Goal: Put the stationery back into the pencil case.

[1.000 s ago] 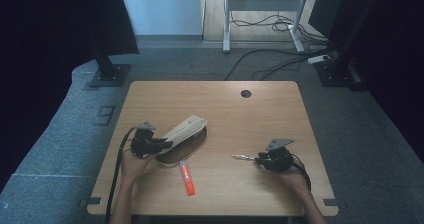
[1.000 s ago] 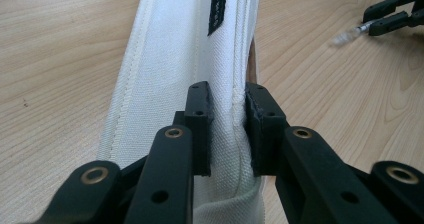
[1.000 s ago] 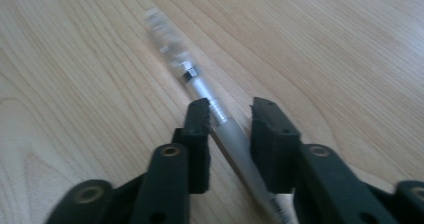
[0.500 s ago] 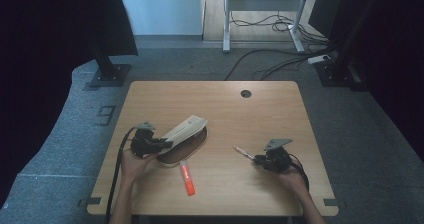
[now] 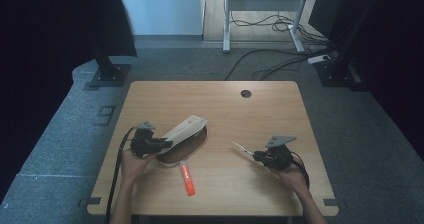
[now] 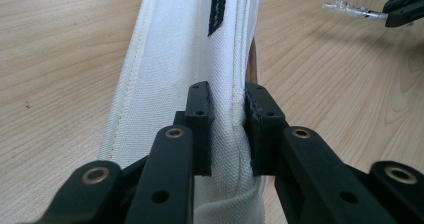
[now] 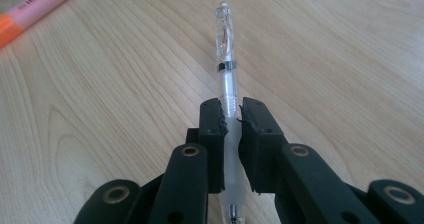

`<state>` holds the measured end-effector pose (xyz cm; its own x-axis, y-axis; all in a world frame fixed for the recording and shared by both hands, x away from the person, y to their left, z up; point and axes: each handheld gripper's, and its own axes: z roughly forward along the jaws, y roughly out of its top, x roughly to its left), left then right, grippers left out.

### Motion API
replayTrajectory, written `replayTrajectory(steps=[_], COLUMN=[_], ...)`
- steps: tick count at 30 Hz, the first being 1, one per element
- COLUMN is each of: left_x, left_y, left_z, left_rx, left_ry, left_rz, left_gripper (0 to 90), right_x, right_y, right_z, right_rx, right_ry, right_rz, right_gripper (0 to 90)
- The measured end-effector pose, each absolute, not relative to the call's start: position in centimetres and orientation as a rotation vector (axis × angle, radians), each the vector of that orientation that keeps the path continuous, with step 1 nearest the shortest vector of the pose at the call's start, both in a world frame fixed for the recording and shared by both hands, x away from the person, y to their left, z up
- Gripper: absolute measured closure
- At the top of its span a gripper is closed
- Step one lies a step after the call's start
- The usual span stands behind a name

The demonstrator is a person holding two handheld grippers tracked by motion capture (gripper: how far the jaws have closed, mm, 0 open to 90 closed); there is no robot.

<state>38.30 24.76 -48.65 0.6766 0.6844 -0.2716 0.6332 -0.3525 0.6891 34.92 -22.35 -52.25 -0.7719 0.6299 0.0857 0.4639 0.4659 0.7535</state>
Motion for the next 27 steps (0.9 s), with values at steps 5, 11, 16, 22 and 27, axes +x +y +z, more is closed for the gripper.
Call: replayTrajectory(steps=[5, 11, 16, 22, 27], left_x=[38.3, 38.3, 38.3, 38.2, 38.2], left_y=[24.8, 24.9, 25.0, 25.0, 25.0], left_z=[-48.6, -48.6, -48.5, -48.4, -48.4], left_rx=[2.07, 2.062, 2.055, 2.051, 2.048], left_ry=[1.012, 1.013, 1.014, 1.013, 1.012], left_rz=[0.083, 0.083, 0.088, 0.091, 0.093], left_gripper=[75.1, 75.3, 75.4, 75.5, 75.6], right_x=[35.1, 35.5, 35.9, 36.4, 36.9], right_y=[-22.0, -21.4, -20.4, -19.2, -18.1], right_z=[-51.9, -51.6, -51.2, -50.9, -50.8], right_rx=[0.943, 0.935, 0.907, 0.883, 0.874], right_ry=[2.507, 2.506, 2.516, 2.527, 2.535], right_rz=[1.217, 1.233, 1.254, 1.262, 1.267], right_gripper=[78.6, 78.6, 78.6, 78.6, 78.6])
